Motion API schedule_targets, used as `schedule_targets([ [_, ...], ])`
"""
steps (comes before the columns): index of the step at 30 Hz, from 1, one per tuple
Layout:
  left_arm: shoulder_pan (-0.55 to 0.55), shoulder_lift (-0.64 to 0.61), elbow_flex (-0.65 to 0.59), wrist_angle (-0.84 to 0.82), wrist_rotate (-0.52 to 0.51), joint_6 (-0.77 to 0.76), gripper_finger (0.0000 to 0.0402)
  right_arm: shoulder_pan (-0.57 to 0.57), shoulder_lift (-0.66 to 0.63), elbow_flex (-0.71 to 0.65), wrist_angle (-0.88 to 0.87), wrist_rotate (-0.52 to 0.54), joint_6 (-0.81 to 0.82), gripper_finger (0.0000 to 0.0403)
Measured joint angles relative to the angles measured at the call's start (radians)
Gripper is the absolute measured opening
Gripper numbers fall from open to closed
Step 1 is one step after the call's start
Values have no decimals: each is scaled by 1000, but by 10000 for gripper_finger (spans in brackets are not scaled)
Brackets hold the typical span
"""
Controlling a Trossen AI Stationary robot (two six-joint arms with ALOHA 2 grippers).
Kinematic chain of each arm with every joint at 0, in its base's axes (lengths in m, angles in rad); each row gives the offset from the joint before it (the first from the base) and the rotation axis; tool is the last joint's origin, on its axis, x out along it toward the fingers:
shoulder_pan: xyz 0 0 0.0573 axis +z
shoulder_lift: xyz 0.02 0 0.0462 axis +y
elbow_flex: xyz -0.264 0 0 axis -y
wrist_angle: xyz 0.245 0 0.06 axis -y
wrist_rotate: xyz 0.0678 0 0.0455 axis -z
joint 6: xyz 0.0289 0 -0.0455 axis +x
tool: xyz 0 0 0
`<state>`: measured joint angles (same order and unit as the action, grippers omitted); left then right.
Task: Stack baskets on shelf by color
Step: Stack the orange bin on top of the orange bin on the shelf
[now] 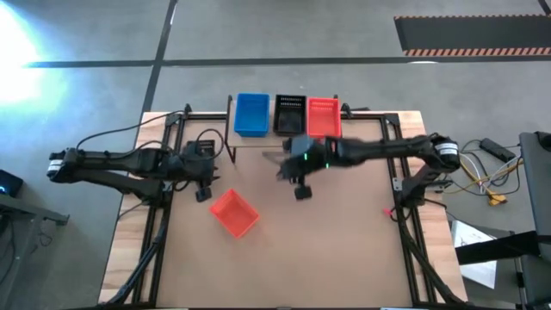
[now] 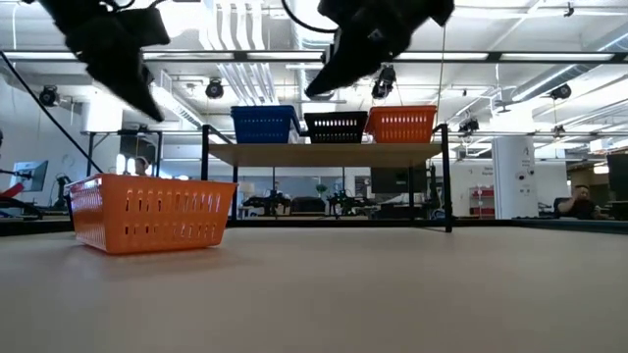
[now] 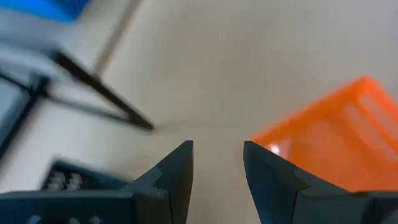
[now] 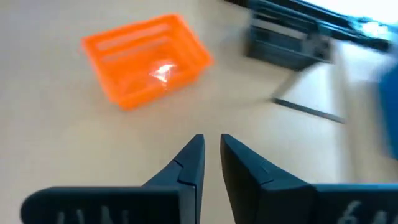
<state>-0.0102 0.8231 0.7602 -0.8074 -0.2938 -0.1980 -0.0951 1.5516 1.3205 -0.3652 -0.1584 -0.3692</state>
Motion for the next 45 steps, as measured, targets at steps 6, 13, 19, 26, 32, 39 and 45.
schedule_targets([
  [6,-154,26,-50,-194,1,-288,125,137,45,-133,198,-1,96,45],
  [13,-311,77,-178,-183,-59,-649,125,234,165,-145,411,1,161,47],
  [19,-319,182,-274,85,-91,-629,125,261,296,-19,394,29,141,91],
  [26,-317,369,-267,499,-233,-394,125,268,413,173,121,53,6,148],
  [32,-291,510,-210,687,-347,-204,125,270,468,280,-115,19,-44,153],
  [39,-273,544,-136,687,-450,-178,125,276,413,282,-158,3,4,128],
  [45,-329,498,-124,686,-462,-185,125,318,362,281,-162,4,63,117],
])
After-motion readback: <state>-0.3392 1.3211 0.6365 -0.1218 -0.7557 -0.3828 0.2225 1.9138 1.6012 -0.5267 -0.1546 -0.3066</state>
